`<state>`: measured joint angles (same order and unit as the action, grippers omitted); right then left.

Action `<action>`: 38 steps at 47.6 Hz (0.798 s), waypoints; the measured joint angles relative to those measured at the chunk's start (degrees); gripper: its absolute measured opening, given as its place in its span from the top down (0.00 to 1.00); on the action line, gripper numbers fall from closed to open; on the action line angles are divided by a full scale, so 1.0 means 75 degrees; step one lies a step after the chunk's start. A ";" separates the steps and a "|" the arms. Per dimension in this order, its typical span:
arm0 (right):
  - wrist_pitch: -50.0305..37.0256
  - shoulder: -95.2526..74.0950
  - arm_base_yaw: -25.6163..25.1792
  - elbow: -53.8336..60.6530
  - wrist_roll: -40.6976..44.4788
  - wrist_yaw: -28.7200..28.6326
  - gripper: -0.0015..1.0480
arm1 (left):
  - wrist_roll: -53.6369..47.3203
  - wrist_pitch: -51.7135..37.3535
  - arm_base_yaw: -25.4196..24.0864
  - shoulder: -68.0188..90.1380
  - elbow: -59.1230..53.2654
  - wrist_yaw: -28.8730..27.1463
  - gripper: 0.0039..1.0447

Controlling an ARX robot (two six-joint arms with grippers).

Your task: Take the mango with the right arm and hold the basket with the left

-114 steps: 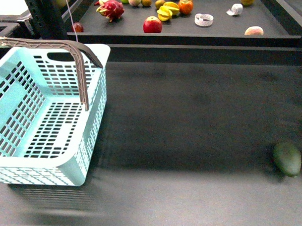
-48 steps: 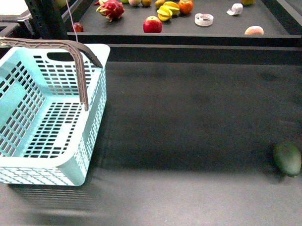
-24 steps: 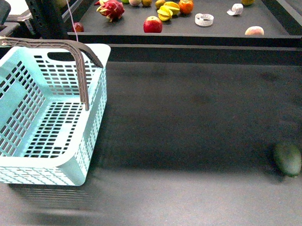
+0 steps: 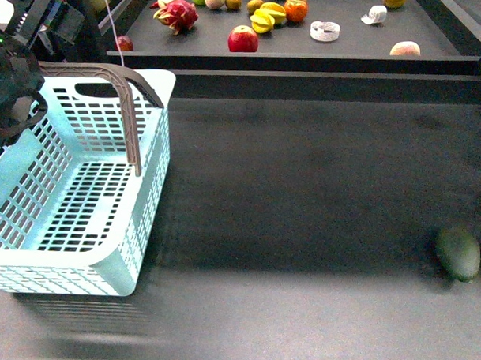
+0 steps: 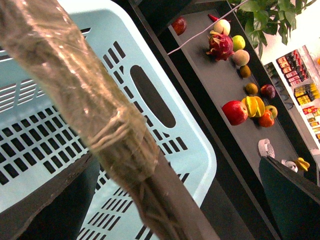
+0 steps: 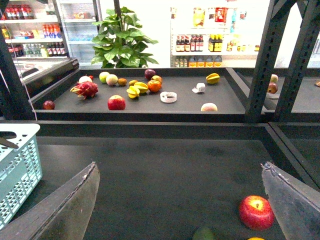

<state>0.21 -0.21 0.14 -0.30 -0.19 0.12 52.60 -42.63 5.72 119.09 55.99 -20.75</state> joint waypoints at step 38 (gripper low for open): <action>0.0000 0.0000 0.0000 0.0000 0.0000 0.0000 0.08 | -0.0096 0.0898 0.0041 0.0606 0.1241 0.0816 0.92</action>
<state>0.21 -0.21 0.14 -0.30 -0.19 0.12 51.88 -35.90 6.02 123.63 65.30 -14.63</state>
